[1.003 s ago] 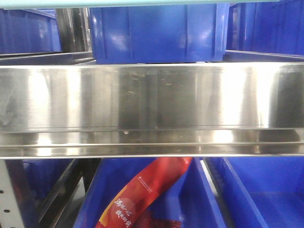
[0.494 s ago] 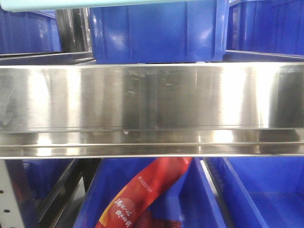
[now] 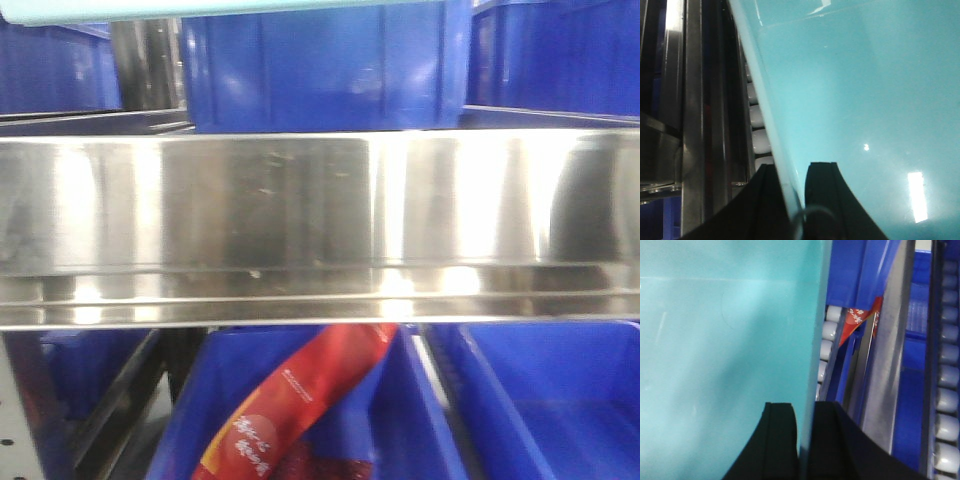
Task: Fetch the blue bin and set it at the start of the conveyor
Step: 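Lift the turquoise bin with both grippers and pull it off the shelf, then hold the bin with both grippers while the base drives to the conveyor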
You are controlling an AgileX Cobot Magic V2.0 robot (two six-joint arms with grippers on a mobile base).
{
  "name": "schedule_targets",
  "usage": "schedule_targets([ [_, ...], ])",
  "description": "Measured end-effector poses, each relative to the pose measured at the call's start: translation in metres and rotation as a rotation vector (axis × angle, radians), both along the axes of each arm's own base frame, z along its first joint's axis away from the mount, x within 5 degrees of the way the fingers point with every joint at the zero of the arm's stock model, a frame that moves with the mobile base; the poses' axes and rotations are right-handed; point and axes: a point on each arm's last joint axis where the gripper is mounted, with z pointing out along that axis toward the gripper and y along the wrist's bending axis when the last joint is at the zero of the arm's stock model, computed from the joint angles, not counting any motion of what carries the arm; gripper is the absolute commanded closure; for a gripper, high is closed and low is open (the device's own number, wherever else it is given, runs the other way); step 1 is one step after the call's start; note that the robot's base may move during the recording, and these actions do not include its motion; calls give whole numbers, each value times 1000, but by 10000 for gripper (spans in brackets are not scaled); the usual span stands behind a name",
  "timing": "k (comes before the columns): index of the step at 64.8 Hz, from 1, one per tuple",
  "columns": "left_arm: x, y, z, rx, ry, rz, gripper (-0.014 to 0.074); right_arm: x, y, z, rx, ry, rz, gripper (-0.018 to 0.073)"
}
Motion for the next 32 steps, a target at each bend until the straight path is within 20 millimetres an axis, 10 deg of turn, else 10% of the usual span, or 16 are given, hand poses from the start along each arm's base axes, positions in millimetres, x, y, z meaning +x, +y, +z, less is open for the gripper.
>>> schedule_targets([
  [32, 1, 1, 1, 5, -18, 8, 708, 16, 1, 16, 56, -242, -32, 712],
])
